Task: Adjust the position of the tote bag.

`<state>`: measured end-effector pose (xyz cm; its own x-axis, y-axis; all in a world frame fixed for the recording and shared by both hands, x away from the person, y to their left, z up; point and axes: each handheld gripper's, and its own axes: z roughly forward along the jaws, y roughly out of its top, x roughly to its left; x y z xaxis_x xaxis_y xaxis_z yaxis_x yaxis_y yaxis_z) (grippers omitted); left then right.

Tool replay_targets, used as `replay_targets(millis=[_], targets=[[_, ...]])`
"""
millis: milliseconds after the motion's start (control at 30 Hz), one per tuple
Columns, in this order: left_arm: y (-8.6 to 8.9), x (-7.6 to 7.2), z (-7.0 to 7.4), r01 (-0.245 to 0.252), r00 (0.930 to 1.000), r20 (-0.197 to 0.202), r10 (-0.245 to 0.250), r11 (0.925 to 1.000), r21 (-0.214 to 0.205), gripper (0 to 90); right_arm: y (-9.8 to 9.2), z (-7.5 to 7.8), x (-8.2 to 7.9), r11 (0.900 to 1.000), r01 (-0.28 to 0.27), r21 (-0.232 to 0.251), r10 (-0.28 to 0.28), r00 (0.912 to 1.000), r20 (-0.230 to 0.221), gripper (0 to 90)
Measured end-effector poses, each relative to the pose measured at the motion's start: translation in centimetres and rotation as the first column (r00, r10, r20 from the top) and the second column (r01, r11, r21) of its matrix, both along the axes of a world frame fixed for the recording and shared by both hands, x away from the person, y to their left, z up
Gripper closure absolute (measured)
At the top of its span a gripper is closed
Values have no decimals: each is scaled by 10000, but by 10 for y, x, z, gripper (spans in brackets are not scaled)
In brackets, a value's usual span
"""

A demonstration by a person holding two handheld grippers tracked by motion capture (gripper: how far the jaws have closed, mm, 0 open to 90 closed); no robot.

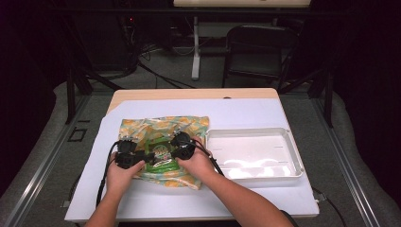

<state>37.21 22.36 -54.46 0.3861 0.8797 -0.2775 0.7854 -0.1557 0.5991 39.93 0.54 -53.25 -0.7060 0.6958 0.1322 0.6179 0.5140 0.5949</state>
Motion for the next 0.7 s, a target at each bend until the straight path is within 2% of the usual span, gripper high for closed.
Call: replay_targets(millis=[33,233,267,333,400,700], targets=[[0,0,-1,18,10000,-30,-18,10000,-36,449,0,-1,-1,9998,90,162,-91,9999,76,798],[-2,2,-4,64,9998,-166,-70,9993,-358,427,-1,-1,0,9997,88,214,-87,10000,-43,801],[-2,2,-5,96,9997,-206,-104,9991,-403,423,-2,0,1,10000,1,20,-1,9999,-129,802],[-3,3,-6,105,9997,-233,-117,9986,-514,411,-2,-1,0,9996,185,232,-182,9997,-158,802],[-4,3,-7,130,9996,-243,-144,9984,-558,395,-3,0,1,9999,139,87,-137,9995,-272,802],[-4,5,-8,41,9997,-232,-58,9972,-748,378,-3,-2,0,9991,301,300,-295,9994,-184,802]])
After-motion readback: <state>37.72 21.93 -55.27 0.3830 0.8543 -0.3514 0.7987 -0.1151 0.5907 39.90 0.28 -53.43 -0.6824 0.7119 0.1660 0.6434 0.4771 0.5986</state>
